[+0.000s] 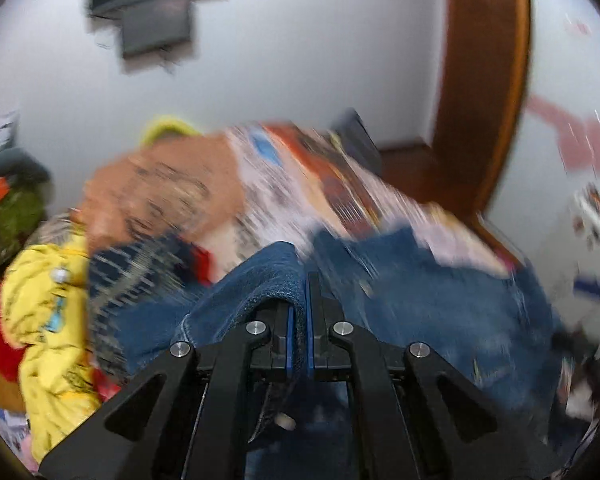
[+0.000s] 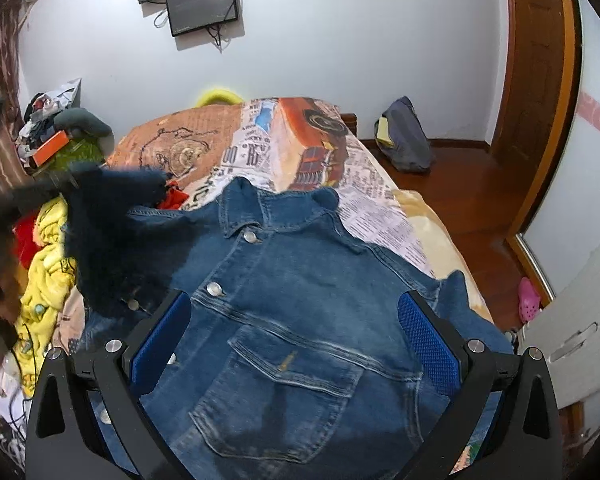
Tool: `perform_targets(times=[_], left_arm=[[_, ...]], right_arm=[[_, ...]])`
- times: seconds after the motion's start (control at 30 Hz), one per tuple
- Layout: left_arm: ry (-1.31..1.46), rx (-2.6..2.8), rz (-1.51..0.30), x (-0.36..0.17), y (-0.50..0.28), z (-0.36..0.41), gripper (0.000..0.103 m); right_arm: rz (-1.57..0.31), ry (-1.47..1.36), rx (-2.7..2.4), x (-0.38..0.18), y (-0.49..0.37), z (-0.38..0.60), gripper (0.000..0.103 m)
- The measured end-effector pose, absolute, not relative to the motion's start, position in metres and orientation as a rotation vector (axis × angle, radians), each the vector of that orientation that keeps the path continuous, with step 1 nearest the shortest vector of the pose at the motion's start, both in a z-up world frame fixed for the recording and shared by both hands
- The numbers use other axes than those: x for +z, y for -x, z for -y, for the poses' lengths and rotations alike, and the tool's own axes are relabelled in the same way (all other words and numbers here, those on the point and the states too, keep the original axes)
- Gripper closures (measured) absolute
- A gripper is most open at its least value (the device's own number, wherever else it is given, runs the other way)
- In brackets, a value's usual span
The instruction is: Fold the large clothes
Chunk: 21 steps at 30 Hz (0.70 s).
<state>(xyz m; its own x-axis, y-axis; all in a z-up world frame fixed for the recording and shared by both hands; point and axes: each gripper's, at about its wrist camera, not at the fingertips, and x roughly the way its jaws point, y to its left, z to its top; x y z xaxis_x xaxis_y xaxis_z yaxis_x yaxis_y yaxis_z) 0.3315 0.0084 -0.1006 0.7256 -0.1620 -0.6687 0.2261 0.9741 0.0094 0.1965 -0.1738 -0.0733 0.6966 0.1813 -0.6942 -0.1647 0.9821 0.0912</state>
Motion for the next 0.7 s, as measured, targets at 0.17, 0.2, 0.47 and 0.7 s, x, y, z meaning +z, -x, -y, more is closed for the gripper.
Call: perform_targets(times=[0.17, 0.2, 0.47, 0.7], left_arm=[[-0.136, -0.321, -0.929, -0.171, -0.327, 0.039, 0.099], [-0.141, -0.329, -0.941, -0.177, -0.325, 0.042, 0.099], [-0.091, -0.345, -1.028, -0.201, -0.306, 0.043, 0.046], [0.052, -0.345, -0.996, -0.171, -0.293, -0.014, 0.041]], right_arm=[[-0.821, -0.026, 0.177, -0.087, -0.198, 0.187, 0.000], [-0.828, -0.028, 0.177, -0.089, -0.198, 0.189, 0.000], [-0.871, -0.003, 0.187, -0.098, -0.202, 0.188, 0.000], [-0.875, 0.014, 0.202, -0.101, -0.203, 0.181, 0.000]])
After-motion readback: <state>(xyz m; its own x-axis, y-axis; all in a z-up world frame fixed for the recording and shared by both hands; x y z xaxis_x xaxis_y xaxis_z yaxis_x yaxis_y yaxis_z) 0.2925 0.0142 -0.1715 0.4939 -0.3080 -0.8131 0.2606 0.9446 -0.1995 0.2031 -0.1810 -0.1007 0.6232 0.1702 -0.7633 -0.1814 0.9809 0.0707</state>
